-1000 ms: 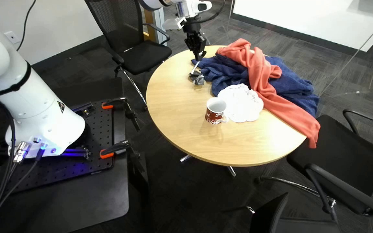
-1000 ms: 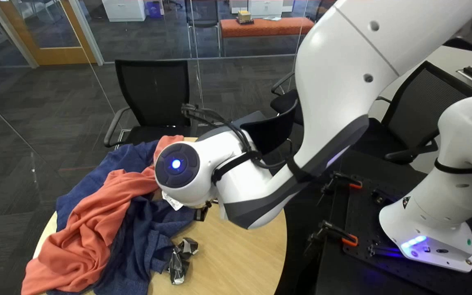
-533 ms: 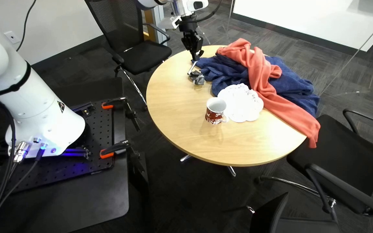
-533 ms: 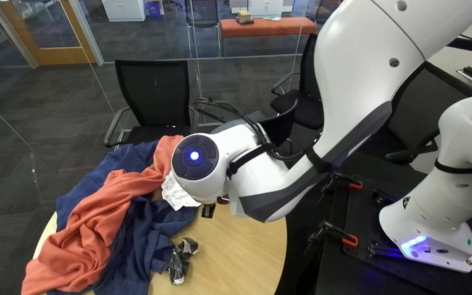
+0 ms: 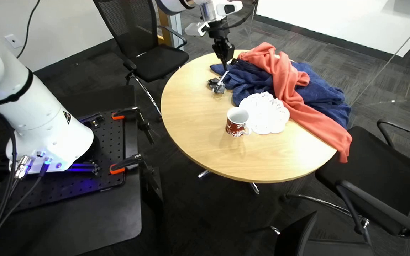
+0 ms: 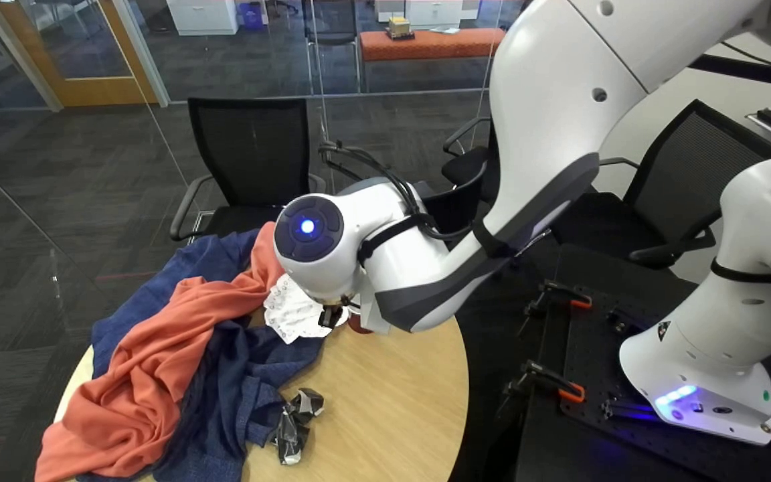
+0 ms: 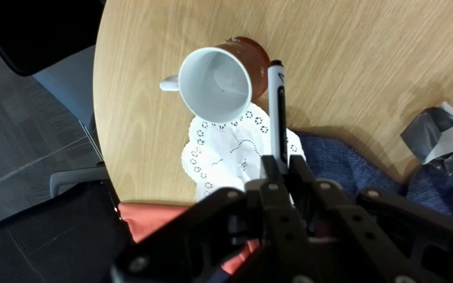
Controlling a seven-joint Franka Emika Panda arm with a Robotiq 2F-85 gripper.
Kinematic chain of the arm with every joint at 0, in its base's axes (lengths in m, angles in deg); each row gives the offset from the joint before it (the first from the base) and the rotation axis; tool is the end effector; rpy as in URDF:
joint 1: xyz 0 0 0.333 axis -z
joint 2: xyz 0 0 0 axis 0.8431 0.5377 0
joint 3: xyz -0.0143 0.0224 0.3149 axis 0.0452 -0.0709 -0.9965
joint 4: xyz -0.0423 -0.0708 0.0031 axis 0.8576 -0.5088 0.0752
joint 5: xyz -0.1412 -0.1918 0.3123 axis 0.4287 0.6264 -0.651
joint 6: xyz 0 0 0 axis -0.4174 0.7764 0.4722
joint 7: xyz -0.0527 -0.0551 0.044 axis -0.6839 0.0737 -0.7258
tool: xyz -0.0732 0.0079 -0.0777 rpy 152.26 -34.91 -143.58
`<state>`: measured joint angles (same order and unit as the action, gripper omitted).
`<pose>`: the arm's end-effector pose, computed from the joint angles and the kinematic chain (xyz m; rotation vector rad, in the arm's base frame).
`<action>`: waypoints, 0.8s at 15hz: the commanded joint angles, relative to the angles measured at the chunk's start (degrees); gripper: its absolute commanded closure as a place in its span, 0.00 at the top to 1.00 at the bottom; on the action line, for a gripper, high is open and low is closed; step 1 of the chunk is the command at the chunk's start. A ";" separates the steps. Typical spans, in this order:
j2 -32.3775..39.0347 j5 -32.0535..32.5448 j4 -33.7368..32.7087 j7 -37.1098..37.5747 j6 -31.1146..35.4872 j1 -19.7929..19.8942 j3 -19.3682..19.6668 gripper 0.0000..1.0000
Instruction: Put the marker on the table in the mug
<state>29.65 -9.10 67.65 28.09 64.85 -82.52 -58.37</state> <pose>0.5480 0.2030 0.2138 2.7493 0.2682 0.2220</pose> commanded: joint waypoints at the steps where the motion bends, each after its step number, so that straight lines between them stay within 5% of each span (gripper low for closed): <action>1: 1.32 2.53 -2.17 4.69 1.56 2.40 1.06 0.03; 12: 5.84 10.58 -2.38 18.20 12.14 4.83 6.25 0.03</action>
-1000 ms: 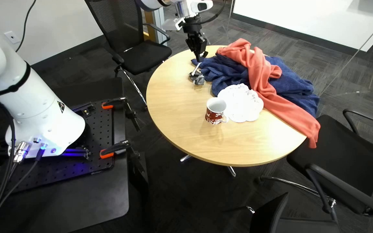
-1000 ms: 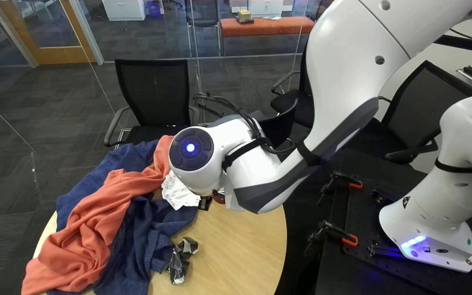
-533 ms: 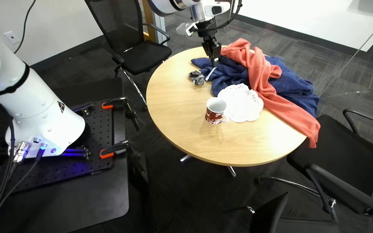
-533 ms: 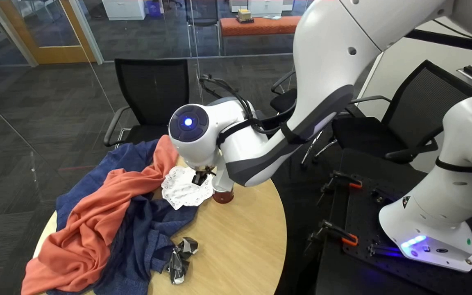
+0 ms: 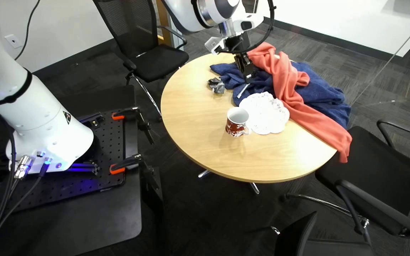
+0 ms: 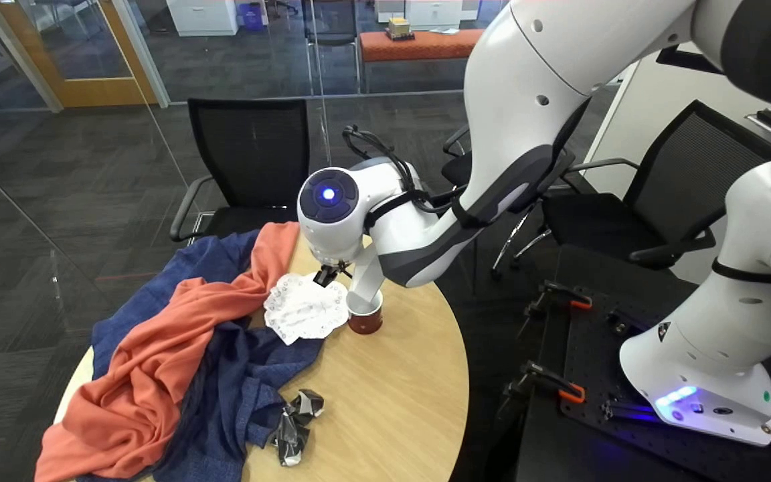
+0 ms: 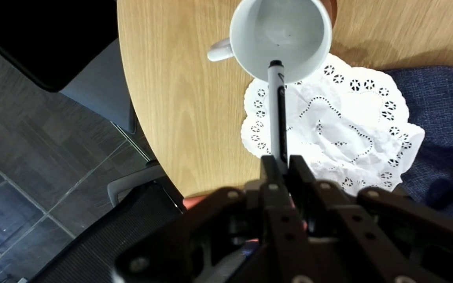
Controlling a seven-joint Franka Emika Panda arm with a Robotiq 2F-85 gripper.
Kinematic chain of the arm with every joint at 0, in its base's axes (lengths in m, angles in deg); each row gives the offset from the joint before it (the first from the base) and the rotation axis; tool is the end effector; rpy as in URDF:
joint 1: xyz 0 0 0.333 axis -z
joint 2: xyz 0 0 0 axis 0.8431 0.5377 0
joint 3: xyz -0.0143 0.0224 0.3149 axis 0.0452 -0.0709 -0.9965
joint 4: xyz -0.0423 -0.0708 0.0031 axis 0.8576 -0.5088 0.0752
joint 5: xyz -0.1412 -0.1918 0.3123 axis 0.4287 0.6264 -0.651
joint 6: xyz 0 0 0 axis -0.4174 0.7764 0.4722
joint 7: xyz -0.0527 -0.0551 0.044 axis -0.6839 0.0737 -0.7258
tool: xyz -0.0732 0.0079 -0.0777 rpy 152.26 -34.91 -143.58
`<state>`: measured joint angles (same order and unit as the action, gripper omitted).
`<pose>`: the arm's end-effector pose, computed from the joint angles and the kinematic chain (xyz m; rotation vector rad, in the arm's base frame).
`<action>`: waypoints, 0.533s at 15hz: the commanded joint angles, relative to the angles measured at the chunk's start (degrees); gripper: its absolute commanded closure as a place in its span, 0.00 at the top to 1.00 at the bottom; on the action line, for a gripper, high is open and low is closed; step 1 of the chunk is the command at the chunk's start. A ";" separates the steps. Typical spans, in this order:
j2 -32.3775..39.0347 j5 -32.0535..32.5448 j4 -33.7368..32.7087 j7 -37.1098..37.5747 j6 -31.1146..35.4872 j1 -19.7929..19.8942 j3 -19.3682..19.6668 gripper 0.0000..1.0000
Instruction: Put the marker on the table in the mug
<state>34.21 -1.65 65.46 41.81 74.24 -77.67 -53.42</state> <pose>0.5877 0.1261 0.1944 2.7512 -0.0635 0.4097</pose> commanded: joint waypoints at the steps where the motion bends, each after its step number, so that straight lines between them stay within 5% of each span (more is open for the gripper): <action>1: 1.82 4.02 -0.12 5.79 3.70 -0.03 1.73 0.03; 8: 6.15 9.16 -0.45 14.63 9.15 -1.02 4.89 0.03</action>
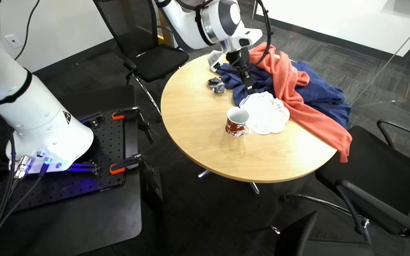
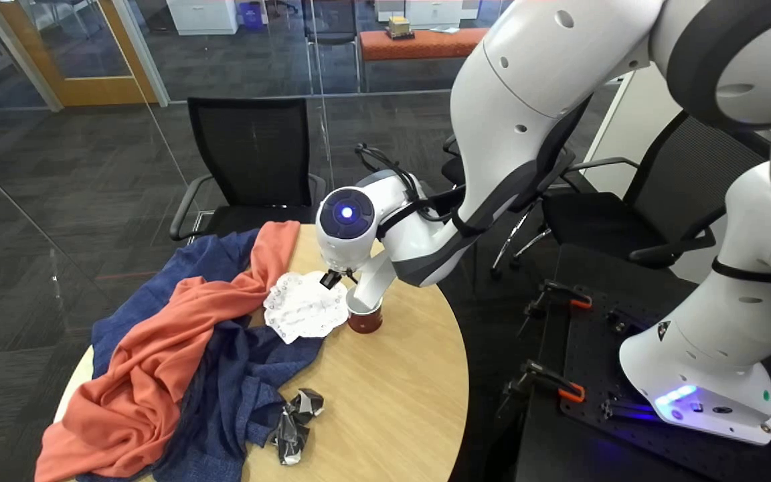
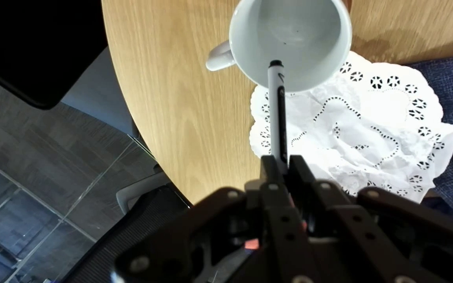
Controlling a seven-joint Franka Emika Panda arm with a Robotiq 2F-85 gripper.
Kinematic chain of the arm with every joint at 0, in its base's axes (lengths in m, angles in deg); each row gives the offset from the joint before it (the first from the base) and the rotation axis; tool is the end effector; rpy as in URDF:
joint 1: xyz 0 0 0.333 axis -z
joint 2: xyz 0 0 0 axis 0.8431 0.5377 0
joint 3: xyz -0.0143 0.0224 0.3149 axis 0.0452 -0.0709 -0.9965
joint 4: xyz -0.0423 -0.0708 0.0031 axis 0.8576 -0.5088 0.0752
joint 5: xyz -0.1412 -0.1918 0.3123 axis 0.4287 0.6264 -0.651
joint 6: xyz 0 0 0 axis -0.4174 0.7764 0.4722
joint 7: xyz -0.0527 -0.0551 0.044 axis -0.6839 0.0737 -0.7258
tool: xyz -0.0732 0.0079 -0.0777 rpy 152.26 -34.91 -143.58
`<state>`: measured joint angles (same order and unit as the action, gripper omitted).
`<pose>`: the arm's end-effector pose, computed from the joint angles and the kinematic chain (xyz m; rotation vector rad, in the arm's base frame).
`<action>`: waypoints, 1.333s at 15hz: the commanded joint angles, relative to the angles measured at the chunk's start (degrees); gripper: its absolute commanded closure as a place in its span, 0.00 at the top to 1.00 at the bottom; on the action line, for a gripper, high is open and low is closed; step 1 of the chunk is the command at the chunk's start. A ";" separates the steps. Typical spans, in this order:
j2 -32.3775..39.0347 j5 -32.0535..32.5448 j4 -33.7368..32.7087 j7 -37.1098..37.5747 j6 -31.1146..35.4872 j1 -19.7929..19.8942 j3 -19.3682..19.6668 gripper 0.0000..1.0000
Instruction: Put the marker on the table in the mug
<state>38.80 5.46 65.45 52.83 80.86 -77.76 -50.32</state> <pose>0.5844 0.1068 0.1557 2.7465 -0.1647 0.4853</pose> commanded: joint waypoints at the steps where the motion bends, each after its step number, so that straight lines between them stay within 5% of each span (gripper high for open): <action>1: 2.13 2.19 -0.39 4.19 3.18 -0.96 1.99 0.03; 17: 8.63 3.34 0.16 11.34 8.39 -4.23 5.26 0.03; 18: 8.74 3.22 0.31 11.92 8.30 -4.56 5.50 0.36; 20: 8.76 3.36 0.56 13.22 8.37 -5.43 6.24 0.44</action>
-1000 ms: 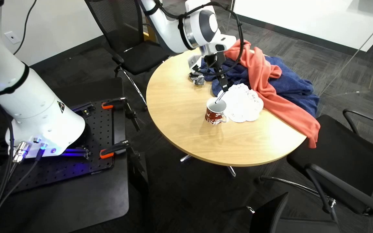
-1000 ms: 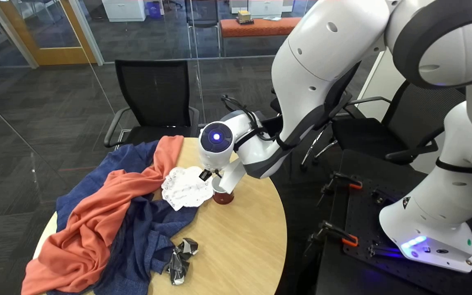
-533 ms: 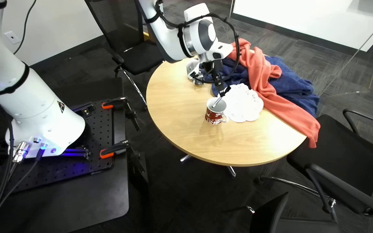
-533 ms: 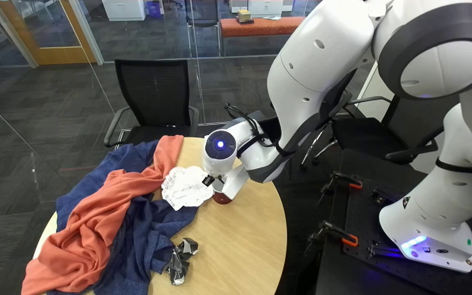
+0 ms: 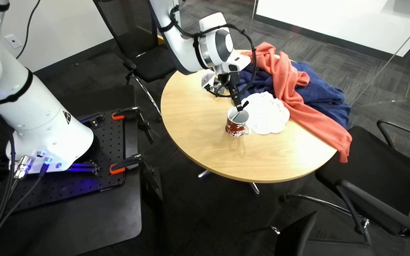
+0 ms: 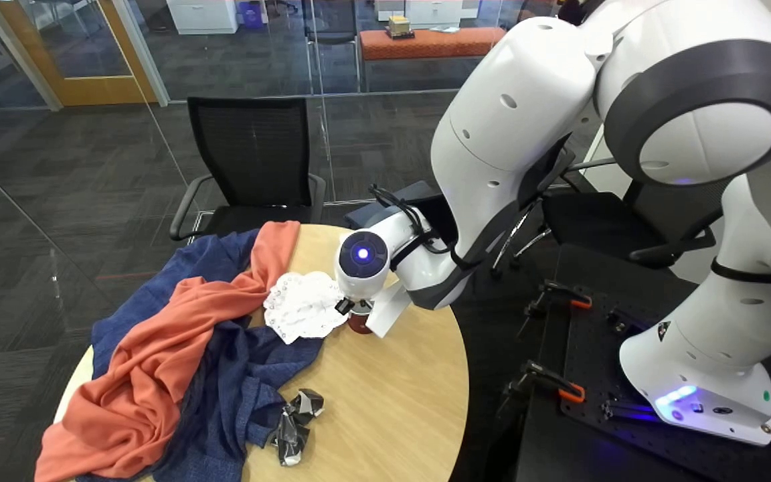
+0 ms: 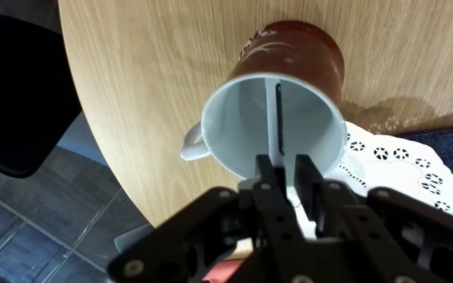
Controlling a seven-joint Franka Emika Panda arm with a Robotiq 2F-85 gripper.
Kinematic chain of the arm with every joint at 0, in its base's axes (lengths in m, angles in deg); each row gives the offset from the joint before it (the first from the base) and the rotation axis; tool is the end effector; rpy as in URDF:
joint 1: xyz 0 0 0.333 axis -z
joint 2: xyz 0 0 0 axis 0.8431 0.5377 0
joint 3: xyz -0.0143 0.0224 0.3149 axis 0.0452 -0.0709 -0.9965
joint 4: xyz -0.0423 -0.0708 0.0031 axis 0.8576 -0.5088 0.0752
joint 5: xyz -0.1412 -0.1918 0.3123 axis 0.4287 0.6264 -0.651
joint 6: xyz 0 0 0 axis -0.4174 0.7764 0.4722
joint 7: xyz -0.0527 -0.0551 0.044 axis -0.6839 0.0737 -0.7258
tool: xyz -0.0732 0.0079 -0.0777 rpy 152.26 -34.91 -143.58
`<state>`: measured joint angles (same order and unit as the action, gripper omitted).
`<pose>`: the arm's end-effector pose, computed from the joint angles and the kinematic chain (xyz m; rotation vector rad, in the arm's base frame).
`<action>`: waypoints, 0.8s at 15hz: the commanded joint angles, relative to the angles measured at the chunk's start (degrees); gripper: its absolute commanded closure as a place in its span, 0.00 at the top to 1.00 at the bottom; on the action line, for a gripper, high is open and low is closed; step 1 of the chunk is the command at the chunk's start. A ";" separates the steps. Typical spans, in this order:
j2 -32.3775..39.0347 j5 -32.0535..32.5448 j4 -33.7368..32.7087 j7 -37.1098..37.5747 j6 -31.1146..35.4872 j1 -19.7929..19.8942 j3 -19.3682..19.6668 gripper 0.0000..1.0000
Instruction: Put the marker on the table in the mug
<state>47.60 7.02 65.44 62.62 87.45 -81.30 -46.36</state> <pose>0.5593 0.1044 0.0798 2.7628 -0.2659 0.4441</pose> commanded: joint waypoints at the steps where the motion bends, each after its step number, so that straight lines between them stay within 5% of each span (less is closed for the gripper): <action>1: -0.20 1.92 0.76 3.95 1.73 -2.45 2.78 0.53; 7: -5.44 3.38 3.71 7.51 0.33 -7.29 6.37 0.98; 12: -11.83 -0.65 6.83 2.58 -1.62 -4.80 3.37 1.00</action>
<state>41.44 8.21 68.21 68.03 87.49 -87.50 -41.54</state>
